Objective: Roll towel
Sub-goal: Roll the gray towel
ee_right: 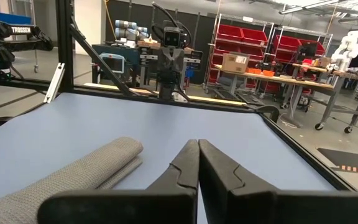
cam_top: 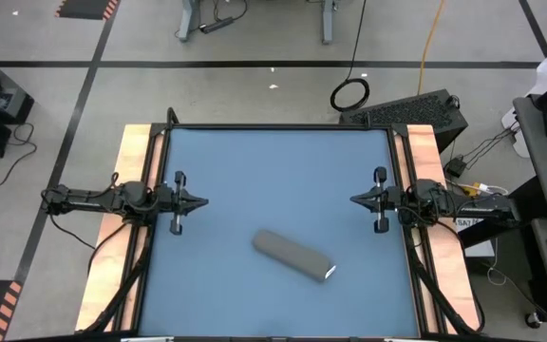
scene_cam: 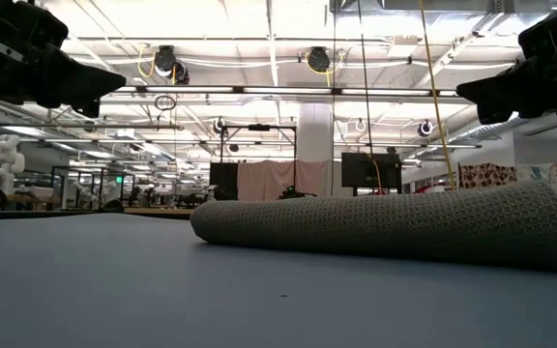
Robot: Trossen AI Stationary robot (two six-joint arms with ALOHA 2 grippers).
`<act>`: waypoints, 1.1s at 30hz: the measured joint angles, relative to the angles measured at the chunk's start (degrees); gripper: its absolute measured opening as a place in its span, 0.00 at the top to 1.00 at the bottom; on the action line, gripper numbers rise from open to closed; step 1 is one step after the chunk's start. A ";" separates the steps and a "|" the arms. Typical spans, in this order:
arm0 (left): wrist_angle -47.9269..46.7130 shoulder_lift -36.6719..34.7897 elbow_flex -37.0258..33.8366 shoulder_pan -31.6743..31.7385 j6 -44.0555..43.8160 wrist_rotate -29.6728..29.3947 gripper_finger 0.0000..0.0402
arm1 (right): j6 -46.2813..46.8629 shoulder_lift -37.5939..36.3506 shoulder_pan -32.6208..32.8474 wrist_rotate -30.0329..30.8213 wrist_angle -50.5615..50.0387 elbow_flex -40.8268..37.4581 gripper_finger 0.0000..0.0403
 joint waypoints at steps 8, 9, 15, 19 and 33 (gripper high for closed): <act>0.32 0.00 0.00 0.00 0.18 -0.01 0.97 | 0.00 0.00 -0.01 0.00 0.00 0.00 1.00; 0.46 0.00 0.00 0.00 0.18 -0.01 0.97 | -0.02 0.00 -0.01 0.00 0.00 0.00 1.00; 0.76 0.00 0.00 0.00 0.19 -0.01 0.96 | -0.02 0.00 -0.01 0.00 0.00 0.00 1.00; 0.92 0.00 0.00 0.00 0.19 -0.02 0.96 | 0.00 0.00 -0.01 0.00 0.00 0.00 1.00; 1.18 0.00 0.00 -0.02 0.21 0.00 0.96 | -0.02 0.00 0.00 0.00 0.00 0.00 1.00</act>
